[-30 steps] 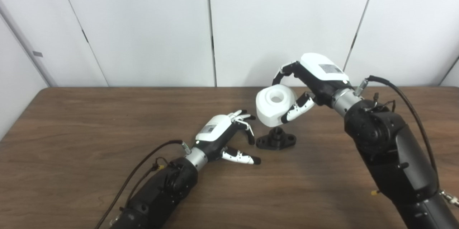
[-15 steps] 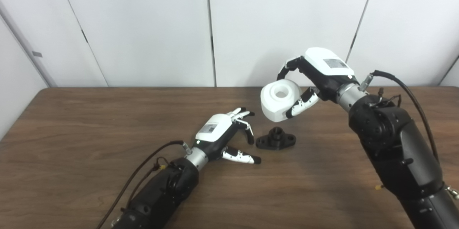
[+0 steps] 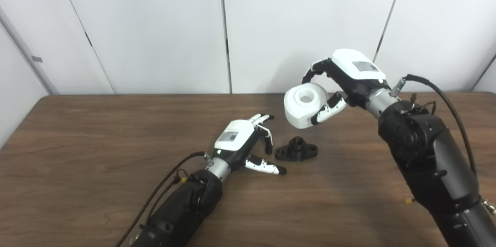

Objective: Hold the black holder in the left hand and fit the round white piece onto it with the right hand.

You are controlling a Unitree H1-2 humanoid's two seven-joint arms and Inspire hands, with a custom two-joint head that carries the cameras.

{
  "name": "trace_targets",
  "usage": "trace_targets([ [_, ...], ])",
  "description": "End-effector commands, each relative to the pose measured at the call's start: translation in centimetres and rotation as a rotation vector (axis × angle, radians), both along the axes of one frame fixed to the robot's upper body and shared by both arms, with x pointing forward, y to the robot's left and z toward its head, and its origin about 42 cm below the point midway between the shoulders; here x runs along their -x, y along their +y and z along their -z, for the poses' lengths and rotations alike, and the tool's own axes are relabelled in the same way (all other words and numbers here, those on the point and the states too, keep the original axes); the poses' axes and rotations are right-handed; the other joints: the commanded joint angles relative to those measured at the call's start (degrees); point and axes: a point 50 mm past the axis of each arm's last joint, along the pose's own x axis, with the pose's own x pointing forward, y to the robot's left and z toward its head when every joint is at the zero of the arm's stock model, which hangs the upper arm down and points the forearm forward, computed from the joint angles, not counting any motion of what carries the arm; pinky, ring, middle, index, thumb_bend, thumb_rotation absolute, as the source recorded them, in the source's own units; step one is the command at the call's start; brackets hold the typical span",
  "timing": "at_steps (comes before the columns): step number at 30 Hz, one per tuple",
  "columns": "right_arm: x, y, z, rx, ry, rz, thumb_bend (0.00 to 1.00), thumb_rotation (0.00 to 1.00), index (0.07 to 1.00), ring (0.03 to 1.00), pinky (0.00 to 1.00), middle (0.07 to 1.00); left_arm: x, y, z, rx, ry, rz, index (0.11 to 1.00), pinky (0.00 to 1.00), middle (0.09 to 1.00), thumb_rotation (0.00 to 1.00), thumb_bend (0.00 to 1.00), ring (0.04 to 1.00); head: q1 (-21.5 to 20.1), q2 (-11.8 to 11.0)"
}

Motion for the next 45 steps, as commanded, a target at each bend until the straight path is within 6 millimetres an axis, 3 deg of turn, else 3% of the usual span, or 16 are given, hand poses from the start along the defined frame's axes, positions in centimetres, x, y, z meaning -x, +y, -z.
trace_targets([
  [1,0.0,-0.1,-3.0,-0.013,-0.106,0.001,0.52,0.14,0.480,0.748,0.68,0.711,0.7,1.2,2.0,-0.056,0.054,-0.046,0.632,0.87,0.923,0.32,0.97,0.948,0.00,0.07],
  [11,-0.2,-0.2,-3.0,-0.015,-0.107,0.003,0.52,0.14,0.480,0.746,0.67,0.709,0.6,2.0,0.9,-0.057,0.023,-0.068,0.620,0.85,0.909,0.33,0.97,0.936,0.31,-0.11],
  [17,-0.5,-0.3,-3.1,-0.018,-0.111,0.005,0.52,0.14,0.481,0.749,0.68,0.712,0.9,3.6,-2.5,-0.045,-0.044,-0.067,0.577,0.89,0.917,0.34,0.98,0.949,0.95,-0.55],
  [23,-0.7,-0.1,-3.3,-0.022,-0.113,-0.003,0.52,0.14,0.481,0.751,0.70,0.718,1.4,3.6,-5.3,-0.045,-0.080,-0.062,0.584,0.88,0.920,0.33,0.99,0.957,0.84,-0.71],
  [31,-0.5,-0.1,-3.4,-0.018,-0.113,-0.002,0.52,0.14,0.481,0.754,0.70,0.718,1.5,3.1,-5.6,-0.053,-0.064,-0.063,0.590,0.89,0.914,0.34,0.98,0.953,0.74,-0.61],
  [45,-0.5,-0.1,-3.2,-0.013,-0.114,-0.006,0.52,0.14,0.481,0.743,0.69,0.712,1.2,1.5,-4.1,0.001,-0.054,-0.061,0.629,0.84,0.908,0.36,0.98,0.937,0.51,-0.04],
])
